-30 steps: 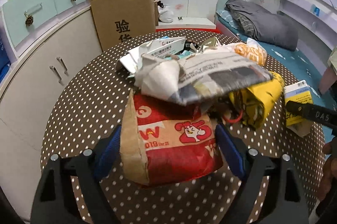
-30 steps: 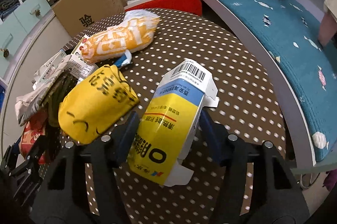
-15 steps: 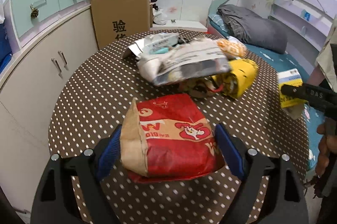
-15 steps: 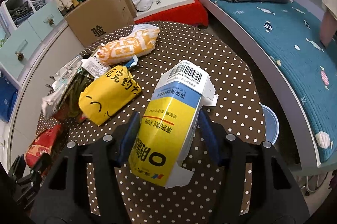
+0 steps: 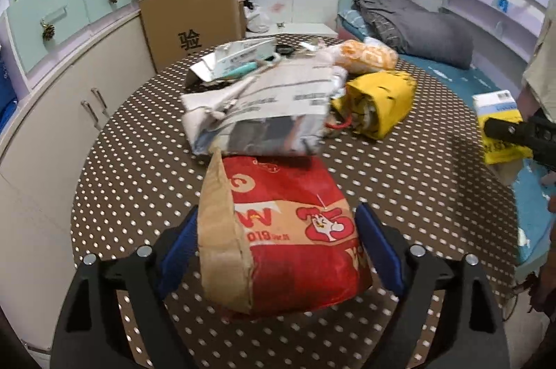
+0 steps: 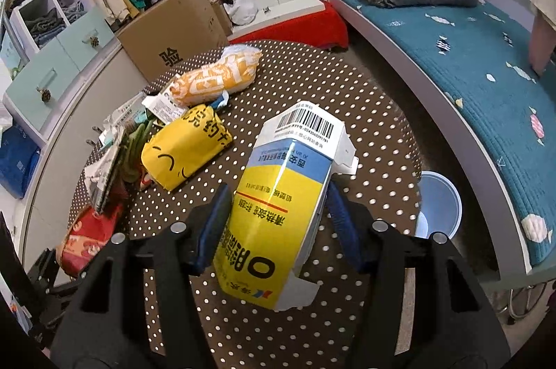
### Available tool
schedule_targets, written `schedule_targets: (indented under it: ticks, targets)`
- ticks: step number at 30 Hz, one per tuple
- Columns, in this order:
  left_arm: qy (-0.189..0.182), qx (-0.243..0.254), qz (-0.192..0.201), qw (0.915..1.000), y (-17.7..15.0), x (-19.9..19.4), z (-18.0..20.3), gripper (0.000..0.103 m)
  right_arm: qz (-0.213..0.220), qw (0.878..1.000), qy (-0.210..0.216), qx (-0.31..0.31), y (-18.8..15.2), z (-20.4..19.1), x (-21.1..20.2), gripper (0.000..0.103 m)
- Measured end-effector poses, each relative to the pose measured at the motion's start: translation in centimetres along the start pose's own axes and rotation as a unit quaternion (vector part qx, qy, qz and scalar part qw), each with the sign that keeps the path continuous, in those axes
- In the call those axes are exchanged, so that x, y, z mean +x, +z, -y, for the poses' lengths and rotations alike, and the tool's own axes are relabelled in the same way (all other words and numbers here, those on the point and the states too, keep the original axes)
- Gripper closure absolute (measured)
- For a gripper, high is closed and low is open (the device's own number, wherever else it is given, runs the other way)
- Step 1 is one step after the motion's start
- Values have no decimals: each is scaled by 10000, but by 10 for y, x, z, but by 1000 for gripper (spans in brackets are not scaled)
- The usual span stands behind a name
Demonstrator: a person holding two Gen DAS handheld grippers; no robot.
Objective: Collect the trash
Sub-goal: 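Carry both items to the bucket and release them inside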
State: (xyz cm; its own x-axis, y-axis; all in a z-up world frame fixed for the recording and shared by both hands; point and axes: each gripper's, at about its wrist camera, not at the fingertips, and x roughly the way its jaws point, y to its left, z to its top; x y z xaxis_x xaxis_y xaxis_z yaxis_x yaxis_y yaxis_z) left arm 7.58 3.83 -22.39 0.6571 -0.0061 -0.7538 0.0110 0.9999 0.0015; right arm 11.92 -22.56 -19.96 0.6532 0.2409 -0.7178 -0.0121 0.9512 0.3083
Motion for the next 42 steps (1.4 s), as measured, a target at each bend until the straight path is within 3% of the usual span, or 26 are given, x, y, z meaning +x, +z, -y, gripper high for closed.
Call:
schedule_targets:
  ticks: [7, 18, 22, 29, 37, 40, 42]
  targets:
    - [-689, 173, 284, 9971, 7, -29, 32, 18, 302, 9995, 57, 124, 10, 17, -20, 47]
    - [-1532, 641, 863, 9823, 76, -34, 124, 18, 784, 9954, -85, 542, 37, 81, -49, 47]
    - [-1739, 758, 901, 9777, 98, -20, 159, 18, 777, 9931, -90, 872, 45, 119, -44, 49]
    - [-2073, 913, 611, 9721, 120, 14, 212, 18, 757, 9862, -167, 1465, 48, 184, -32, 50]
    - [-2385, 1250, 383, 9623, 135, 43, 274, 18, -15, 9724, -650, 2239, 36, 270, 41, 49]
    - [-2431, 1389, 237, 9597, 137, 58, 298, 18, -354, 9641, -738, 2525, 24, 297, 79, 42]
    - [-2453, 1464, 138, 9582, 137, 65, 309, 18, -525, 9586, -709, 2706, 16, 313, 100, 32]
